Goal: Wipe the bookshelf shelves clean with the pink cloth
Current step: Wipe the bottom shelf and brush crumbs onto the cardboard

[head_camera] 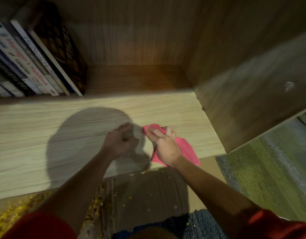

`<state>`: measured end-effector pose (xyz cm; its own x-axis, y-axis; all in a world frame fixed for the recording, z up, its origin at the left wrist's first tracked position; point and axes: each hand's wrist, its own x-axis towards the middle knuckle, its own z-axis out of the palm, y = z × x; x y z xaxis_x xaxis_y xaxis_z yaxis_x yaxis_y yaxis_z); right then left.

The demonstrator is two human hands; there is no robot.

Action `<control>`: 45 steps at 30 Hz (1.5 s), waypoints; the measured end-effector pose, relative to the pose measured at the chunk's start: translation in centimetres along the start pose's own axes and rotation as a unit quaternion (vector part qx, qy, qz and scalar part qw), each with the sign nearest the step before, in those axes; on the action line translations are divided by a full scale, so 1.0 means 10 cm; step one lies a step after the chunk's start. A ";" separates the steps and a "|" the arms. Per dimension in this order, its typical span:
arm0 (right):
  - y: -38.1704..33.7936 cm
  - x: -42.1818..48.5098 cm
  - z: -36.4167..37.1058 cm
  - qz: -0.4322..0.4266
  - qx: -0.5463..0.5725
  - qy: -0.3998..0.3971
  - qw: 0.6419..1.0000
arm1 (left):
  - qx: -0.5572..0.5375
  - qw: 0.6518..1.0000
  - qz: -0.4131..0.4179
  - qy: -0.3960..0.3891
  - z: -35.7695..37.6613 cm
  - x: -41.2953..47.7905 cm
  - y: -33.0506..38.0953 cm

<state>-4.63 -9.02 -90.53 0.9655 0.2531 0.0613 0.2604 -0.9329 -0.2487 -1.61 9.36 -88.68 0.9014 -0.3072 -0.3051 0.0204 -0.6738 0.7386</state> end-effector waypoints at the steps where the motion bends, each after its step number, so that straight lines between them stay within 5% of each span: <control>1: -0.07 -0.07 0.05 -0.010 0.014 -0.004 1.000 | 0.045 0.995 0.009 0.091 0.01 -0.08 0.05; 5: -0.42 -0.47 0.17 -0.085 0.064 -0.003 0.994 | 0.045 0.989 0.049 0.133 0.01 -0.36 0.24; 9: -0.64 -0.73 0.13 -0.142 0.136 -0.098 0.976 | 0.056 0.988 -0.013 0.144 -0.07 -0.57 0.07; 11: -0.60 -0.71 0.04 -0.179 0.137 -0.071 0.972 | 0.083 0.990 -0.015 0.114 -0.07 -0.72 -0.02; 15: -0.31 -0.26 -0.23 -0.039 0.079 0.042 0.995 | 0.083 0.992 0.037 0.084 -0.11 -0.92 -0.03; 21: -0.39 -0.20 -0.16 0.118 0.035 -0.134 0.983 | 0.128 0.990 0.036 0.050 -0.04 -0.87 -0.01; 26: -0.38 -0.32 -0.07 0.137 0.025 -0.060 0.988 | 0.188 0.981 0.058 0.001 0.03 -0.74 0.08; 38: 0.65 -0.01 -0.30 0.320 0.007 -0.021 0.947 | 0.211 0.976 -0.040 -0.017 0.29 0.03 0.37; 45: 0.96 0.39 -0.24 0.386 0.016 0.047 0.921 | 0.255 0.952 -0.160 0.061 -0.39 0.06 -0.11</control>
<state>1.64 -17.56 -90.38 0.8599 -0.5067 -0.0620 -0.5021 -0.8173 -0.2827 0.58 12.58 -87.34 0.9287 0.0277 -0.3697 0.1173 -0.9679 0.2222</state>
